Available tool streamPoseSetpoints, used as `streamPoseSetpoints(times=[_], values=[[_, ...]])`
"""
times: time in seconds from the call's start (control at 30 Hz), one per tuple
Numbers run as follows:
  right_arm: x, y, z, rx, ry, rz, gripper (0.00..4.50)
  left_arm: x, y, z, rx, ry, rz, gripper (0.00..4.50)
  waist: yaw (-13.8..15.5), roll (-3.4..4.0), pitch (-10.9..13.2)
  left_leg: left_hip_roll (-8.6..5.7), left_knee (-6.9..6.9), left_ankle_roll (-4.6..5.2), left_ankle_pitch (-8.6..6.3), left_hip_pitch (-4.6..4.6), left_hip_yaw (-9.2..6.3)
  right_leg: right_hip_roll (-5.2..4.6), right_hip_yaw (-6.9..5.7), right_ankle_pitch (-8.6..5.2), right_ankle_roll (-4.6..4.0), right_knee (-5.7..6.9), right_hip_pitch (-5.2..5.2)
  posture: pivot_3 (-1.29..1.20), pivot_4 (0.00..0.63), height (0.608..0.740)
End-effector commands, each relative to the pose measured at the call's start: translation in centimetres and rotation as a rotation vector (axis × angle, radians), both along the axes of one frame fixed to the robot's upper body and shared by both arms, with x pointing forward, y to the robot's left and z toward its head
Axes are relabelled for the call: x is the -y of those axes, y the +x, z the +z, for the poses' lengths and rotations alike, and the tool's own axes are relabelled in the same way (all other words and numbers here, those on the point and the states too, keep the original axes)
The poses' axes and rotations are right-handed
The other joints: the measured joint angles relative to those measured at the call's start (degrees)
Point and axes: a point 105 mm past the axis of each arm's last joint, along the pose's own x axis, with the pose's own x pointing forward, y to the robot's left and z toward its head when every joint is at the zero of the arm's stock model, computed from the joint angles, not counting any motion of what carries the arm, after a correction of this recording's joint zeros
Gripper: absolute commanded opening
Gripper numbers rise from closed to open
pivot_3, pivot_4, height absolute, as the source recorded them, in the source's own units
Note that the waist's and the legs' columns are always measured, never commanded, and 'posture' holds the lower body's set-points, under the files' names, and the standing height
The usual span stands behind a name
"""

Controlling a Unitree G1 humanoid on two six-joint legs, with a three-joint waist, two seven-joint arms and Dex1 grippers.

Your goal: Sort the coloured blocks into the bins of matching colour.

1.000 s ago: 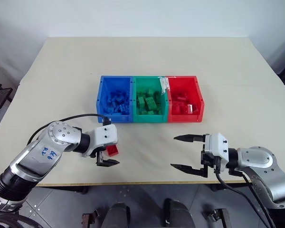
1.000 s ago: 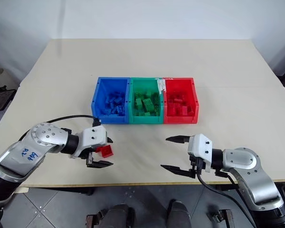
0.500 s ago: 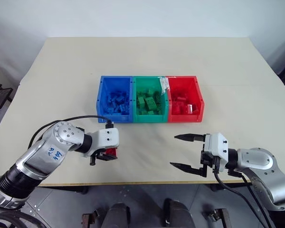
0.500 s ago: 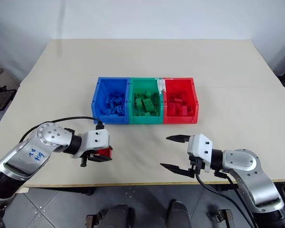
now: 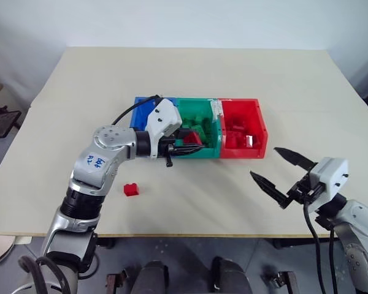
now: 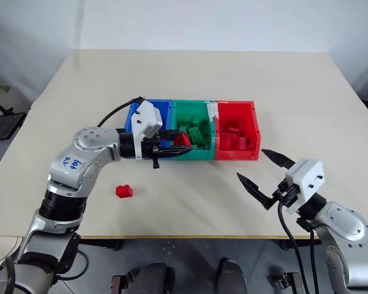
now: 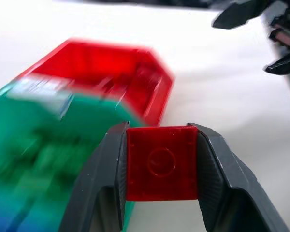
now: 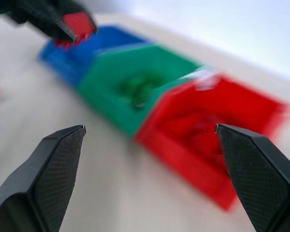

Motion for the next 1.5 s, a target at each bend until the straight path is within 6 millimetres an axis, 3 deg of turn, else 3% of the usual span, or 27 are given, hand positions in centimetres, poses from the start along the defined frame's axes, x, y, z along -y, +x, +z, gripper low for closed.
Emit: streamPoseSetpoints(times=[0.03,0.17,0.27,0.33,0.57,0.67,0.77,0.83,0.93,1.0,1.07,1.2,1.33,1.5], values=[[0.6,-1.3,0.9,0.028,0.017,-0.060,4.50,2.8,1.3,2.0,0.118,-0.062,-0.024,1.46,0.2,0.02,0.0,0.01,-0.01,0.00,0.00,0.00,0.00,0.00,-0.01,0.00,0.00,0.02,-0.01,0.00,0.150,0.740],[1.4,-2.9,0.5,0.020,0.008,-0.195,4.50,10.1,4.5,3.5,0.188,-0.166,-0.010,1.46,2.2,-0.06,0.0,-0.11,0.23,0.14,-0.03,-0.20,-0.02,-0.03,-0.02,0.05,0.06,-0.25,0.10,0.00,0.150,0.740],[1.4,-3.5,0.2,0.009,0.000,-0.249,4.50,12.3,6.1,3.0,0.188,-0.142,0.042,1.46,1.8,-0.06,0.0,-0.20,0.21,0.36,-0.11,-0.27,0.15,-0.07,0.13,0.16,0.20,-0.61,0.10,0.00,0.150,0.740],[1.4,-3.7,0.1,0.006,0.004,-0.266,4.50,13.6,6.2,2.5,0.174,-0.120,0.023,2.21,1.3,-0.06,0.0,-0.20,0.09,0.41,-0.14,-0.23,0.25,-0.06,0.18,0.17,0.21,-0.66,0.07,0.00,0.150,0.740],[1.0,-3.8,0.2,0.016,0.007,-0.271,4.50,13.5,6.6,3.2,0.214,-0.127,0.017,4.40,0.5,-0.03,-0.1,-0.18,-0.07,0.42,-0.14,-0.21,0.29,-0.06,0.17,0.18,0.22,-0.69,-0.02,0.00,0.150,0.740],[0.7,-3.8,0.2,0.019,0.008,-0.249,4.50,12.5,6.2,3.4,0.261,-0.133,-0.027,4.49,0.6,-0.02,-0.1,-0.18,0.00,0.45,-0.16,-0.23,0.29,-0.07,0.18,0.19,0.25,-0.70,-0.01,0.00,0.150,0.740],[-0.1,-3.3,0.2,0.021,-0.009,-0.173,4.50,9.2,5.1,4.0,0.345,-0.180,-0.104,4.49,0.4,0.03,-0.1,-0.18,0.00,0.44,-0.16,-0.21,0.28,-0.07,0.18,0.20,0.25,-0.69,0.00,0.00,0.150,0.740],[-0.9,-2.8,0.2,0.025,-0.025,-0.093,4.50,5.9,3.6,3.4,0.349,-0.188,-0.168,4.49,-1.2,0.10,-0.1,-0.16,-0.02,0.44,-0.16,-0.13,0.30,-0.07,0.20,0.20,0.26,-0.63,0.00,0.00,0.150,0.740],[-2.0,-1.8,-0.2,-0.004,-0.087,0.064,4.50,-0.2,2.4,1.3,0.368,-0.167,-0.120,4.49,-2.2,0.14,-0.1,-0.06,-0.04,0.43,-0.16,0.06,0.28,-0.04,0.18,0.20,0.25,-0.28,-0.03,0.00,0.150,0.740],[-2.8,-1.3,-0.5,-0.025,-0.135,0.176,4.50,-3.4,0.0,-0.1,0.344,-0.131,-0.187,4.49,-2.5,0.16,-0.1,-0.04,-0.06,0.42,-0.15,0.10,0.24,-0.04,0.17,0.19,0.23,-0.20,-0.02,0.00,0.150,0.740],[-3.3,-0.7,-0.6,-0.043,-0.171,0.263,4.50,-6.0,-1.9,-0.1,0.345,-0.144,-0.215,4.49,-2.4,0.18,-0.1,-0.03,-0.02,0.40,-0.17,0.10,0.24,-0.05,0.18,0.19,0.23,-0.17,-0.02,0.00,0.150,0.740],[-5.8,-0.1,-0.2,-0.043,-0.222,0.476,4.50,-13.6,-4.0,-2.1,0.231,-0.004,0.004,4.49,-2.3,0.14,-0.1,-0.03,0.13,0.35,-0.21,0.02,0.15,-0.05,0.17,0.19,0.24,-0.24,0.03,0.00,0.150,0.740],[-8.1,-0.4,0.3,-0.035,-0.177,0.607,4.50,-19.2,-5.8,-4.5,0.091,0.049,0.271,4.49,-2.1,0.17,-0.1,0.05,0.00,0.26,-0.26,0.10,0.11,-0.04,0.06,0.19,0.24,-0.15,0.02,0.00,0.150,0.740],[-8.9,-0.3,-1.4,-0.073,-0.292,0.713,4.50,-23.6,-7.1,-5.5,0.070,0.103,0.434,4.49,-1.1,0.03,-0.1,0.04,0.12,0.26,-0.28,0.04,0.13,-0.04,0.06,0.19,0.23,-0.18,0.04,0.00,0.150,0.740]])
